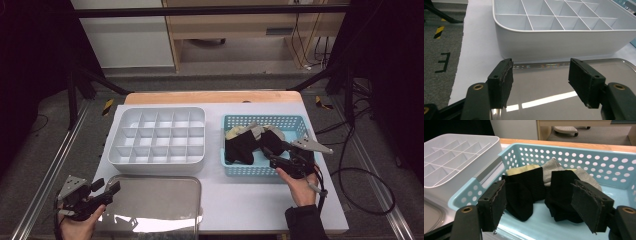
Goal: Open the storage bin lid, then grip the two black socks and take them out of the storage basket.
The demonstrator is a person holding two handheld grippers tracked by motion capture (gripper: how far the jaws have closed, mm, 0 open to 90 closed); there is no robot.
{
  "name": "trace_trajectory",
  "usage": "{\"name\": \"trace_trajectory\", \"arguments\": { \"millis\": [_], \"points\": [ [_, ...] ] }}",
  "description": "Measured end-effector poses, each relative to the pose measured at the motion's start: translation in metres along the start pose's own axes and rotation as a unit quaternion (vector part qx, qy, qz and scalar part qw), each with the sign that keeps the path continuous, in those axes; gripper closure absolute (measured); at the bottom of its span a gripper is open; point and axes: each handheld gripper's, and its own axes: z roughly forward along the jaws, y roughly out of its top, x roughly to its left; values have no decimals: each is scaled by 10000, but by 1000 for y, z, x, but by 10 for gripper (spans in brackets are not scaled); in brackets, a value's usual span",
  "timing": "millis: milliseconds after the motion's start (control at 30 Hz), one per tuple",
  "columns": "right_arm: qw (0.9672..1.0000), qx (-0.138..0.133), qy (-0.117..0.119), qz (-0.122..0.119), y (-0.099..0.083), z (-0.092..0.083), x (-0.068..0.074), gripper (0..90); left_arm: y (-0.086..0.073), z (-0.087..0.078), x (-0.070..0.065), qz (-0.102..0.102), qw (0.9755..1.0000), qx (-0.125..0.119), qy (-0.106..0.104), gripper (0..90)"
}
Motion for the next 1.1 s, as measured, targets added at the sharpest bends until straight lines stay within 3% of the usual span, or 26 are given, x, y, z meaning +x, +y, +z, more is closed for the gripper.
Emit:
{"name": "trace_trajectory", "arguments": {
  "millis": [567,1100],
  "points": [
    [9994,111,-316,-45,21,11,-18,288,-2,3,0,39,10000,64,43,359],
    [9991,145,-383,-138,47,32,-25,262,-3,3,3,-11,10000,68,30,361]
  ]
}}
